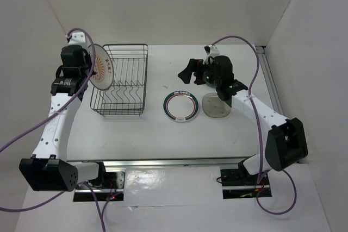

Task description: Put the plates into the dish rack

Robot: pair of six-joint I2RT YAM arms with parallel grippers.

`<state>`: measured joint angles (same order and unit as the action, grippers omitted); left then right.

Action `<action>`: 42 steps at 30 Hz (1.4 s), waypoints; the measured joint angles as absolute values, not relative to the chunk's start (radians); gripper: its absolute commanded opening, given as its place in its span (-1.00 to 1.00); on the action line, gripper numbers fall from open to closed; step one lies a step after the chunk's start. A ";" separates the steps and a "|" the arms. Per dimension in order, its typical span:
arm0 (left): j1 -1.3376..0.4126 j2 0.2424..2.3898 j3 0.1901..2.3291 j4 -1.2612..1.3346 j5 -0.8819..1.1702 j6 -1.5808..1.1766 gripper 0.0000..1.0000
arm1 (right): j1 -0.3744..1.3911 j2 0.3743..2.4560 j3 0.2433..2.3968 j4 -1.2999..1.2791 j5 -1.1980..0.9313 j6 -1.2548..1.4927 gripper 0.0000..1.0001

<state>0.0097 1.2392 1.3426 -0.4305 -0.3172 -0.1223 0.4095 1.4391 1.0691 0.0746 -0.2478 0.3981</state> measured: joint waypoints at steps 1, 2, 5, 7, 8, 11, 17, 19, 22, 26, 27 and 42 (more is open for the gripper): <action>0.019 1.236 1.315 -0.415 -0.319 -0.109 -1.00 | 0.413 1.433 1.065 0.071 -0.249 0.398 1.00; 0.032 1.230 1.277 -0.385 -0.324 -0.104 -1.00 | 0.418 1.429 1.063 0.070 -0.251 0.399 1.00; 0.065 1.217 1.188 -0.322 -0.366 -0.098 -1.00 | 0.436 1.420 1.059 0.076 -0.273 0.403 1.00; 0.078 1.216 1.147 -0.279 -0.389 -0.081 -1.00 | 0.446 1.413 1.045 0.086 -0.290 0.407 1.00; 0.081 1.216 1.135 -0.263 -0.393 -0.077 -1.00 | 0.450 1.409 1.034 0.090 -0.300 0.408 1.00; 0.083 1.216 1.124 -0.219 -0.386 -0.065 -1.00 | 0.456 1.403 1.005 0.093 -0.323 0.415 1.00; 0.084 1.206 1.062 -0.072 -0.339 -0.030 -1.00 | 0.461 1.402 0.991 0.100 -0.354 0.427 1.00; 0.084 1.202 1.011 -0.035 -0.323 -0.023 -1.00 | 0.461 1.402 0.991 0.110 -0.366 0.430 1.00; 0.084 1.202 0.963 -0.021 -0.306 -0.015 -1.00 | 0.461 1.402 0.990 0.118 -0.378 0.430 1.00; 0.083 1.202 0.955 -0.001 -0.294 0.009 -1.00 | 0.461 1.402 0.990 0.120 -0.383 0.431 1.00; 0.083 1.201 0.955 0.010 -0.294 0.020 -1.00 | 0.461 1.402 0.990 0.120 -0.384 0.433 1.00; 0.084 1.110 0.927 0.050 -0.257 0.026 -1.00 | 0.461 1.402 0.990 0.119 -0.389 0.433 1.00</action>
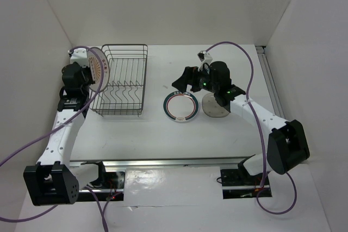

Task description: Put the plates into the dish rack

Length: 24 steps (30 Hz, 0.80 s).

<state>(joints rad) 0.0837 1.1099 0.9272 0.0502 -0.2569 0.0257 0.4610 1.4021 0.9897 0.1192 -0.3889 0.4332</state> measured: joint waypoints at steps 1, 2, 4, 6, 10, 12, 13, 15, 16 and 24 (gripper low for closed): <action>0.084 1.110 0.921 0.052 -0.257 0.024 -1.00 | 0.461 1.402 0.990 0.119 -0.389 0.433 1.00; 0.084 1.110 0.915 0.054 -0.257 0.023 -1.00 | 0.461 1.402 0.990 0.119 -0.389 0.433 1.00; 0.084 1.110 0.900 0.053 -0.257 0.022 -1.00 | 0.461 1.402 0.990 0.119 -0.388 0.433 1.00; 0.084 1.111 0.891 0.051 -0.257 0.020 -1.00 | 0.461 1.402 0.990 0.119 -0.385 0.433 1.00; 0.084 1.118 0.888 0.053 -0.257 0.019 -1.00 | 0.461 1.401 0.990 0.119 -0.381 0.433 1.00; 0.084 1.119 0.888 0.053 -0.260 0.019 -1.00 | 0.461 1.399 0.990 0.119 -0.381 0.432 1.00; 0.082 1.120 0.888 0.055 -0.265 0.019 -1.00 | 0.461 1.396 0.990 0.119 -0.381 0.432 1.00; 0.070 1.126 0.888 0.060 -0.285 0.021 -1.00 | 0.461 1.390 0.989 0.119 -0.381 0.432 1.00; 0.063 1.131 0.888 0.062 -0.298 0.023 -1.00 | 0.461 1.386 0.989 0.119 -0.381 0.432 1.00; 0.030 1.177 0.882 0.071 -0.322 0.023 -1.00 | 0.461 1.377 0.988 0.120 -0.381 0.429 1.00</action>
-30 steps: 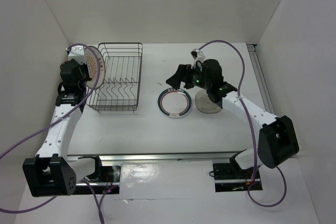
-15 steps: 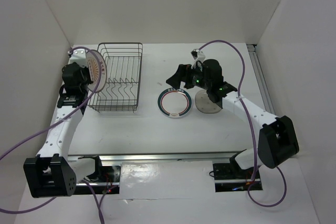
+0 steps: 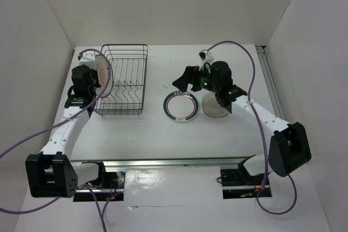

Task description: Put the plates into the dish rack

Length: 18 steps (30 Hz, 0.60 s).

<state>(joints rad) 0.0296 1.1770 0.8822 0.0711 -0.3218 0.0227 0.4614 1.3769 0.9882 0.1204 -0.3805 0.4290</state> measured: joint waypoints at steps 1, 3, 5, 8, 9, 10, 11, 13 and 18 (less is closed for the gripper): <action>0.030 1.177 0.879 0.070 -0.322 0.023 -1.00 | 0.461 1.377 0.988 0.120 -0.381 0.429 1.00; 0.030 1.180 0.878 0.070 -0.322 0.022 -1.00 | 0.461 1.377 0.986 0.122 -0.381 0.429 1.00; 0.030 1.181 0.878 0.071 -0.322 0.022 -0.93 | 0.461 1.377 0.981 0.128 -0.381 0.429 1.00; 0.030 1.181 0.878 0.071 -0.322 0.019 -0.65 | 0.461 1.377 0.973 0.129 -0.381 0.429 1.00; 0.030 1.181 0.877 0.071 -0.322 0.019 -0.57 | 0.461 1.377 0.972 0.129 -0.381 0.429 1.00; 0.030 1.182 0.877 0.070 -0.322 0.018 -0.53 | 0.461 1.377 0.972 0.129 -0.381 0.429 1.00; 0.030 1.184 0.877 0.070 -0.323 0.017 -0.53 | 0.461 1.377 0.972 0.131 -0.381 0.429 1.00; 0.027 1.187 0.877 0.070 -0.325 0.014 -0.53 | 0.461 1.377 0.972 0.132 -0.381 0.429 1.00; 0.016 1.198 0.876 0.070 -0.336 -0.002 -0.53 | 0.461 1.377 0.972 0.133 -0.381 0.429 1.00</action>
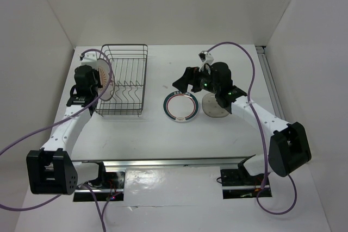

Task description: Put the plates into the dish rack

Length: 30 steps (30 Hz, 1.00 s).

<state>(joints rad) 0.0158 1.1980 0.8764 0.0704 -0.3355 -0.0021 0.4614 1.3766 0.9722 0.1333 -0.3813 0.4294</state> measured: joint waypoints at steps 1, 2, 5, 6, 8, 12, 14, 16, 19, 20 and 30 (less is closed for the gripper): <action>0.013 1.205 0.876 0.071 -0.337 -0.004 -0.39 | 0.461 1.377 0.972 0.133 -0.381 0.429 1.00; 0.010 1.209 0.876 0.071 -0.339 -0.004 -0.39 | 0.461 1.377 0.972 0.133 -0.381 0.429 1.00; 0.001 1.221 0.876 0.081 -0.341 -0.009 -0.37 | 0.461 1.377 0.972 0.134 -0.381 0.429 1.00; -0.003 1.225 0.876 0.081 -0.340 -0.009 -0.36 | 0.460 1.377 0.972 0.134 -0.381 0.429 1.00; -0.009 1.230 0.876 0.082 -0.339 -0.010 -0.28 | 0.458 1.377 0.972 0.134 -0.381 0.429 1.00; -0.011 1.240 0.876 0.083 -0.339 -0.018 0.07 | 0.458 1.377 0.972 0.133 -0.378 0.429 1.00; -0.012 1.242 0.876 0.083 -0.344 -0.029 0.17 | 0.458 1.377 0.972 0.133 -0.376 0.429 1.00; -0.012 1.241 0.876 0.083 -0.349 -0.035 0.43 | 0.453 1.377 0.972 0.133 -0.373 0.428 1.00; -0.023 1.238 0.881 0.069 -0.371 -0.039 0.92 | 0.451 1.377 0.972 0.130 -0.353 0.421 1.00; -0.031 1.234 0.888 0.056 -0.383 -0.048 1.00 | 0.450 1.377 0.972 0.126 -0.341 0.417 1.00; -0.160 1.098 1.095 -0.110 -0.322 -0.170 1.00 | 0.449 1.377 0.975 0.064 -0.189 0.400 1.00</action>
<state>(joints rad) -0.1604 1.0981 1.0946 -0.1097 -0.3222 -0.1703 0.4488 1.3773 0.9749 0.0635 -0.1894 0.4004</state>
